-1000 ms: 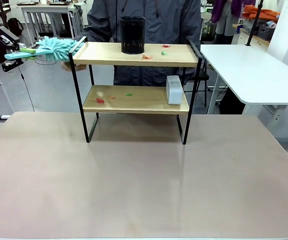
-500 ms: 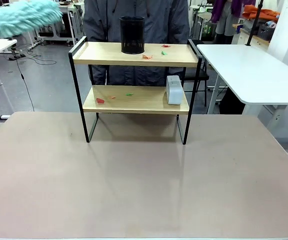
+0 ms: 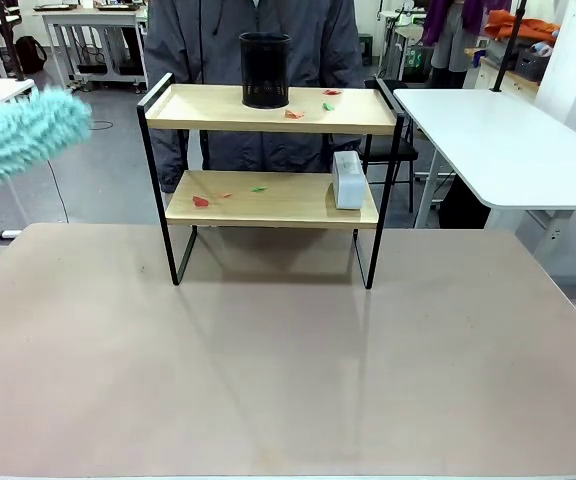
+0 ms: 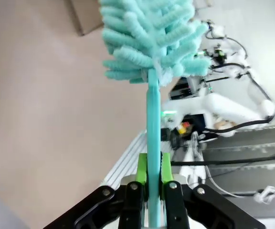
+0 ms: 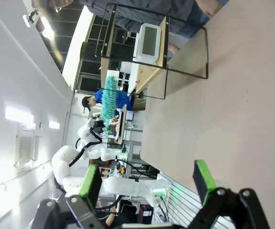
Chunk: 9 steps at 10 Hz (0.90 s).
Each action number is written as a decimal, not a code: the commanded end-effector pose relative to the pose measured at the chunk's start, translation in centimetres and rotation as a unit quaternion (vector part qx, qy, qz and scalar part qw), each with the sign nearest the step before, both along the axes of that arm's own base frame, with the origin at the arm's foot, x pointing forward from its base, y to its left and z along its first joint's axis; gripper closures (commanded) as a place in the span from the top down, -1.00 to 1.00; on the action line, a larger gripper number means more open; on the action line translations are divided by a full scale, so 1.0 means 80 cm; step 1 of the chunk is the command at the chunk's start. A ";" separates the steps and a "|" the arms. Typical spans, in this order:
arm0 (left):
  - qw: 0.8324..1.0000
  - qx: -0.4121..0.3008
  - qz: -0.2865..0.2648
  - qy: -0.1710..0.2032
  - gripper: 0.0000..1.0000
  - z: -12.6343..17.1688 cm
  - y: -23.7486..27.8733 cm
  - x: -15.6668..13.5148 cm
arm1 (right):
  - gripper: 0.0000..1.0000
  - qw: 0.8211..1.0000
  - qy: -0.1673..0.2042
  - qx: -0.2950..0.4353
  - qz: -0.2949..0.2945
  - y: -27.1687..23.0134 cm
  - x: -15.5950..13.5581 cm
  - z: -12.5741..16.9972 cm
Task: Clean the shelf.
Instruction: Pick up the Duster from the human, then clean the specific tier of the Shelf with the Duster once objects are removed.
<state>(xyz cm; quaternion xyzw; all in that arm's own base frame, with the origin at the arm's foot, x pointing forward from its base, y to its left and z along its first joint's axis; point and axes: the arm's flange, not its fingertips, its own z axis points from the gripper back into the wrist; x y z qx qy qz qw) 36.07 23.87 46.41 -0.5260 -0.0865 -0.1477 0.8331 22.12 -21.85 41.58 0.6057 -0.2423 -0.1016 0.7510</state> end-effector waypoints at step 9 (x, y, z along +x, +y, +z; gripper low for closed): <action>0.998 0.048 -0.026 0.026 -1.00 -0.034 -0.005 0.015 | 1.00 1.000 -0.012 -0.005 0.005 -0.003 -0.001 0.001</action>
